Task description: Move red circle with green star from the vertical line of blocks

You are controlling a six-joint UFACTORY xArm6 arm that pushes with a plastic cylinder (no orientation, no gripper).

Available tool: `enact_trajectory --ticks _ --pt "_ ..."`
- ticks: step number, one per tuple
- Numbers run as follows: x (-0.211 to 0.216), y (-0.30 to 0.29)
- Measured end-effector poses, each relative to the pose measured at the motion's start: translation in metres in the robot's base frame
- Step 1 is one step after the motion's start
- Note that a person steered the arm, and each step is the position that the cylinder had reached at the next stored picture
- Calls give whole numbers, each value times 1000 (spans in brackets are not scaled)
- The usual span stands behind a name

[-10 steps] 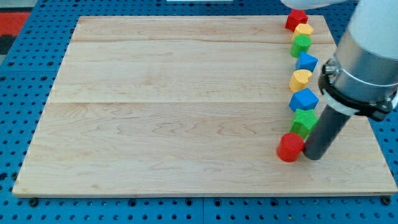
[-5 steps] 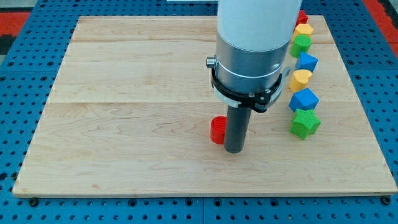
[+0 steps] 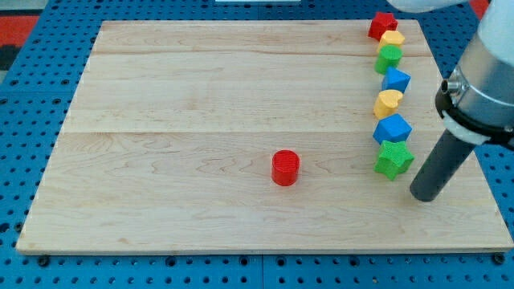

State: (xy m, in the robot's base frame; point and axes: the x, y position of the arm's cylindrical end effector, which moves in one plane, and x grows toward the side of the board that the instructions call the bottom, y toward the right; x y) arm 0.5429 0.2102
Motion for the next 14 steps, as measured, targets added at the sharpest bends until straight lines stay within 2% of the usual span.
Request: enact_trajectory --ticks 2,3,7,12,14 --pt "-34 25" --pt "-37 24" --pt "-25 -56" --pt "-45 -43" --pt "-59 -89"
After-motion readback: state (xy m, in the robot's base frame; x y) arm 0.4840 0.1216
